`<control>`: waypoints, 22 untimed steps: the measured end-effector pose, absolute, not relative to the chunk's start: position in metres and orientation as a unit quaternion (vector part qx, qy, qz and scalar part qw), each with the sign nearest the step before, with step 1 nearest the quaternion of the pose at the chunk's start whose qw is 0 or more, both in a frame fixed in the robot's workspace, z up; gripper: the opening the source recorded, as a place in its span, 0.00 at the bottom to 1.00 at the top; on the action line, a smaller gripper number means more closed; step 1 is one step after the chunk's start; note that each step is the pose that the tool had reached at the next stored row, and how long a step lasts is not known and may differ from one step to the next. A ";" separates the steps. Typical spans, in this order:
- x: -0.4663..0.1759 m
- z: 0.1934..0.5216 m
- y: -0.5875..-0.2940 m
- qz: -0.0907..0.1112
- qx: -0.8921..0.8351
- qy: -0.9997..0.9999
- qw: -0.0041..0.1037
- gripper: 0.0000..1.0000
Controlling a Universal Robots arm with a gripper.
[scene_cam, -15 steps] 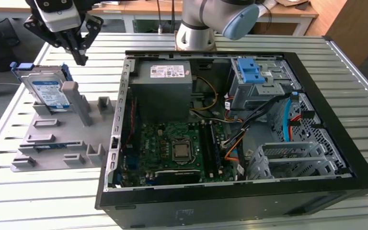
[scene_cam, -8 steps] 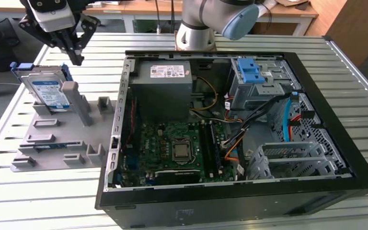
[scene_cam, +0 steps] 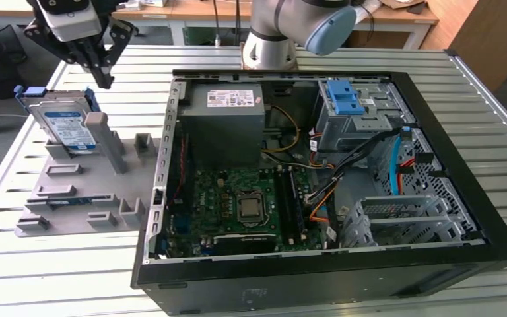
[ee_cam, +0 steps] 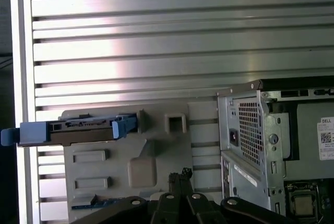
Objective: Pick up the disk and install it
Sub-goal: 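Reach for the disk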
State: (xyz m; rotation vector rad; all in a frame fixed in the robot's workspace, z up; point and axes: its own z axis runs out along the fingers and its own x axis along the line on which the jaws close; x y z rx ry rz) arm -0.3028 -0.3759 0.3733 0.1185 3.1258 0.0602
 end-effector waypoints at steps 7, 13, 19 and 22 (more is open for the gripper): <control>-0.304 0.373 -0.374 0.019 0.036 0.999 -0.004 0.11; -0.305 0.373 -0.374 0.019 0.036 0.999 -0.004 0.11; -0.316 0.373 -0.374 0.019 0.036 0.999 -0.004 0.11; -0.325 0.373 -0.374 0.019 0.036 0.999 -0.004 0.11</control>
